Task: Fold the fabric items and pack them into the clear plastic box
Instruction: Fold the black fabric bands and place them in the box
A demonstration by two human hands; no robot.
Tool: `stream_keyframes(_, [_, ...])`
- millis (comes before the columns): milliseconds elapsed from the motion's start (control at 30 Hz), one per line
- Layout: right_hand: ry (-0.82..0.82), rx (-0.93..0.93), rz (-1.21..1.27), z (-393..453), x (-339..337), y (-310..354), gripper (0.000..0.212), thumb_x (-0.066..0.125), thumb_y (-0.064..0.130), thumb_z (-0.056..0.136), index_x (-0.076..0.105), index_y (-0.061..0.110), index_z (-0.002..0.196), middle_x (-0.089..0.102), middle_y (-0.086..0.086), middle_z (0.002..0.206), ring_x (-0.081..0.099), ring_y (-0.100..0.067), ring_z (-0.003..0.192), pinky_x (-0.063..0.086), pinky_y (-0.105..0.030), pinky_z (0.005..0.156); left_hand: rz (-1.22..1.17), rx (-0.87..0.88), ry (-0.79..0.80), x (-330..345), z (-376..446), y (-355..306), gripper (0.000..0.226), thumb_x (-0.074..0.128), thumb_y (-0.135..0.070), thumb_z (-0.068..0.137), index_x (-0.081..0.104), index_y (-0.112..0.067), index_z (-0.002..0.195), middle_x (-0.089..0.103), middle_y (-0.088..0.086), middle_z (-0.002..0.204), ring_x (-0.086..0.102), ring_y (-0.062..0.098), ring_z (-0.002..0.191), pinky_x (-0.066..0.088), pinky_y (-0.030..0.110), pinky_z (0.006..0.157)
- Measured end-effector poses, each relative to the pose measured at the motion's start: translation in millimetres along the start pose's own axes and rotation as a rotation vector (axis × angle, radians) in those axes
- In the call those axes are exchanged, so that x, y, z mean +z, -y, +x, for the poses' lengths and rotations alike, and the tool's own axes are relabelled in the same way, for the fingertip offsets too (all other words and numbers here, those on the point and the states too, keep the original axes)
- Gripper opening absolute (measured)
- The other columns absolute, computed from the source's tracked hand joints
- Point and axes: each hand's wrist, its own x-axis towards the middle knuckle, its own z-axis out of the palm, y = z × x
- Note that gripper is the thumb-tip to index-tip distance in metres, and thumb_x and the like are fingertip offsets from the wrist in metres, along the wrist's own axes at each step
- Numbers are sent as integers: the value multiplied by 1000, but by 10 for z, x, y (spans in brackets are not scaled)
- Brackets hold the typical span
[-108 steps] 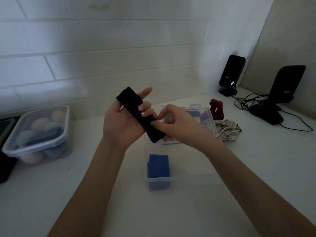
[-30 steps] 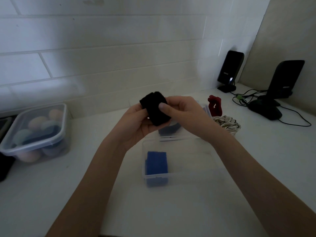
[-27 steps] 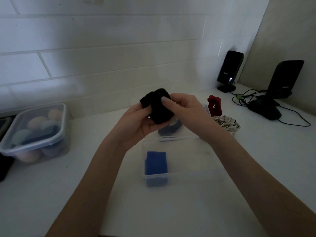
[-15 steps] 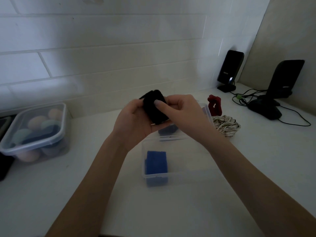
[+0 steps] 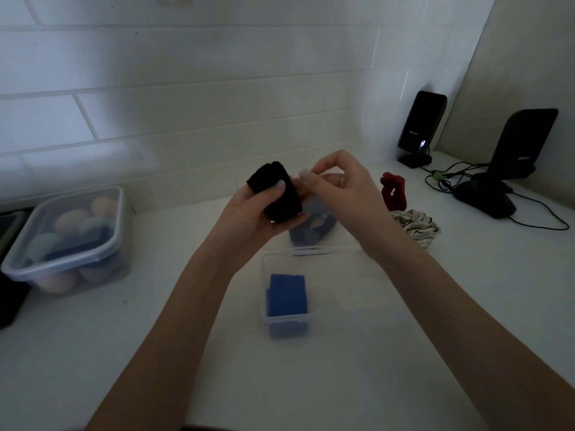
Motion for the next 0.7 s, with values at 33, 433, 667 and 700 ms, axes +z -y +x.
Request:
stream_keyframes(33, [14,-39,-18,9,-25,5,23,64,27,87,58,12,103,71,-5,98,68,-24,86,57,-37,77,-12,5,3,3,-7,-6,21,50,-6,90,55,-6,111,67,12,107,69,23,98,57,39,76])
stream_keyframes(433, [281,-205,-280,16,-93,55,18,60,18,90,64,8,104,68,0,102,62,-12,102,51,-27,89,305,42,174,93,-66,74,31,51,6,87,61,-16,108,73,1,103,68,22,98,55,38,86])
stream_keyframes(667, [243,-87,-149,-19,0,32,12,51,21,95,51,9,97,60,2,68,55,0,58,47,-17,55,291,-4,186,117,-83,94,21,57,-19,82,61,-12,101,67,0,76,65,12,75,56,27,72])
stream_keyframes(700, [269,-77,-147,-19,-10,29,15,51,22,95,52,9,101,66,-3,77,62,-5,68,52,-20,61,295,-14,188,123,-89,89,17,53,-16,87,60,-11,101,65,0,73,64,11,70,55,25,67])
